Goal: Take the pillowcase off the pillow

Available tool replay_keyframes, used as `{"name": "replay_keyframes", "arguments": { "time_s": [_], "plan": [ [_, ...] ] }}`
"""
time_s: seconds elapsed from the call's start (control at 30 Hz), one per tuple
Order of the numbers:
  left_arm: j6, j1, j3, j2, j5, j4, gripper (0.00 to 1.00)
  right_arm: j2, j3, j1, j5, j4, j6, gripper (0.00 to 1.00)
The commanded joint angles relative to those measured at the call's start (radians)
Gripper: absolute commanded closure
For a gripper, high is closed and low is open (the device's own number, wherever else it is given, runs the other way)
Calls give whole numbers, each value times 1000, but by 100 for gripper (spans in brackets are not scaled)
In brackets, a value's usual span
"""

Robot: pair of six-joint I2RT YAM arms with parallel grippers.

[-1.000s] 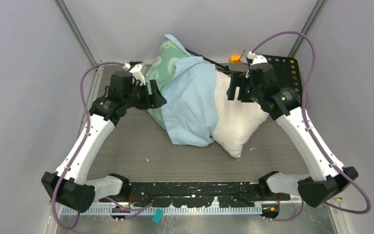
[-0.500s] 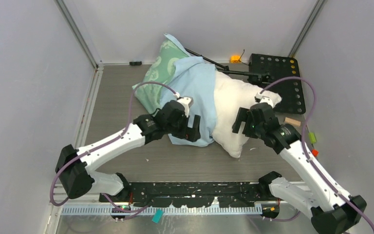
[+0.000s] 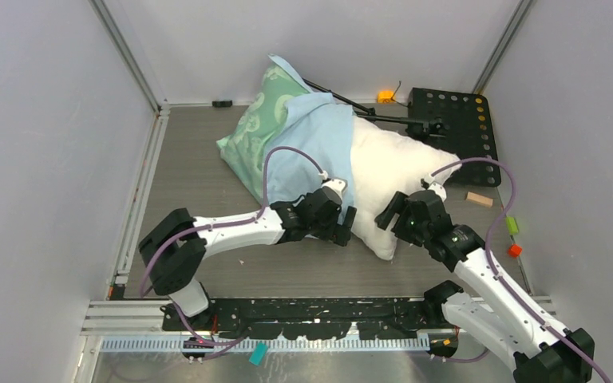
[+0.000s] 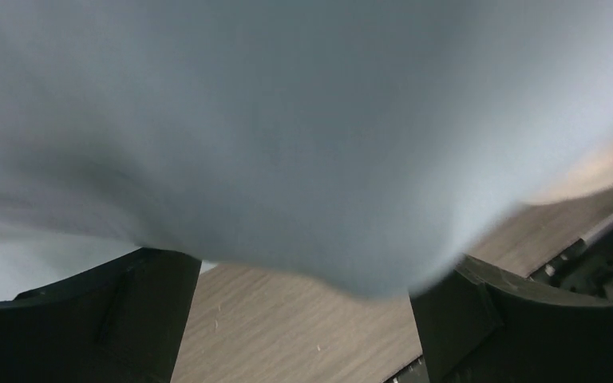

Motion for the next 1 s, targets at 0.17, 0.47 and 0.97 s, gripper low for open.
{"name": "replay_keyframes", "arguments": {
  "time_s": [0.17,0.47,0.97],
  "plan": [
    [39,16,-34,17,-249,203,85,-42,-39,4,21,130,54,87],
    [128,346,-80,-184,-198,-48,100,-113,174,2,353,-132,-108,100],
    [81,930,-91,-548,250,-174,100,-5,376,-13,328,-158,-244,73]
  ]
}}
